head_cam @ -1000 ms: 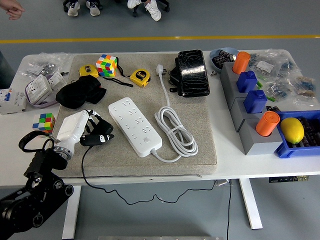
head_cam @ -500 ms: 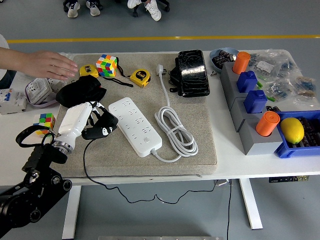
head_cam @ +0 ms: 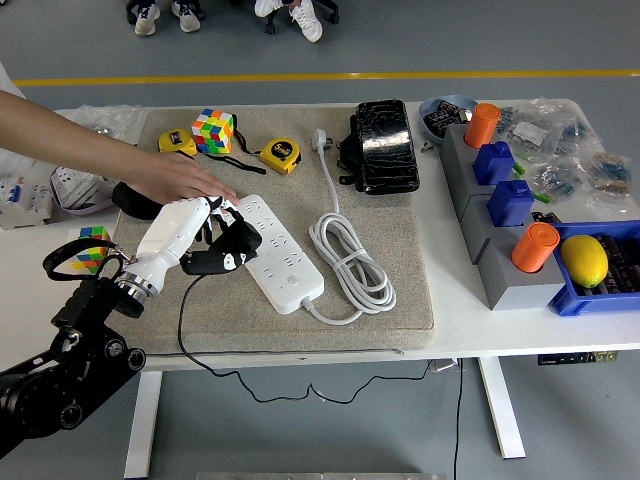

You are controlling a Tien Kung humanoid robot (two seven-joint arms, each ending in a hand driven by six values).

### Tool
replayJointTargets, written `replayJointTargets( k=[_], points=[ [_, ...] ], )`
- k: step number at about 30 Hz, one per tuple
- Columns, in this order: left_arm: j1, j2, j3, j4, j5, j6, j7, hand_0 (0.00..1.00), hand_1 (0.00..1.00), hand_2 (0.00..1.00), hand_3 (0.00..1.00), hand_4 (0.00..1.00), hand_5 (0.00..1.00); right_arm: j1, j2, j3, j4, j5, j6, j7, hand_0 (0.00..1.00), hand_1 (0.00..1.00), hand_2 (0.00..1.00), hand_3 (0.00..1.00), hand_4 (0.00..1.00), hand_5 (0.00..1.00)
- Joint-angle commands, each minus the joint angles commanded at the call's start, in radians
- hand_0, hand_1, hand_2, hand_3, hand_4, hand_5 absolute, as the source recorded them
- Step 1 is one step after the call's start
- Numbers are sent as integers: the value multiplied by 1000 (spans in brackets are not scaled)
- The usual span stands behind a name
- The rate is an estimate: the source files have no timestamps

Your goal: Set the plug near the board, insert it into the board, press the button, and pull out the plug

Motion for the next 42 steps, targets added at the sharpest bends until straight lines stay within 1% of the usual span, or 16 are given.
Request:
replayJointTargets(
  k=[6, 12, 19, 27, 34, 39, 40, 42],
  points=[
    [-17, -11, 17, 39, 16, 3, -11, 203, 269, 340, 525, 736, 24, 1, 0, 1, 1, -2, 1, 0, 480, 566, 559, 508, 844, 386],
    [-21, -16, 27, 59, 24, 3, -20, 203, 269, 332, 525, 738, 29, -1, 0, 0, 1, 0, 2, 1, 480, 563, 558, 508, 841, 383],
    [-19, -17, 23, 75, 32, 4, -24, 204, 271, 335, 526, 741, 31, -1, 0, 3, 1, -3, 2, 2, 479, 564, 559, 508, 842, 383],
    [-14, -12, 22, 81, 32, 0, -33, 204, 272, 335, 527, 741, 31, 0, 0, 23, 5, -21, 2, 3, 482, 563, 558, 509, 840, 381],
    [-4, -3, 21, 74, 28, -3, -42, 204, 274, 334, 525, 744, 35, 0, 1, 30, 6, -28, 2, 4, 481, 563, 558, 509, 840, 380],
    [-3, -2, 19, 78, 25, -7, -46, 204, 274, 334, 525, 744, 35, 0, 0, 35, 8, -35, 2, 4, 481, 563, 558, 509, 840, 380],
    [-3, -3, 19, 80, 21, -12, -46, 245, 404, 459, 533, 837, 82, -1, 0, 36, 8, -37, 2, 4, 480, 562, 557, 509, 839, 379],
    [-3, -4, 18, 82, 18, -21, -37, 245, 404, 459, 533, 837, 82, 0, 0, 39, 9, -41, 2, 4, 480, 562, 557, 509, 839, 379]
  ],
)
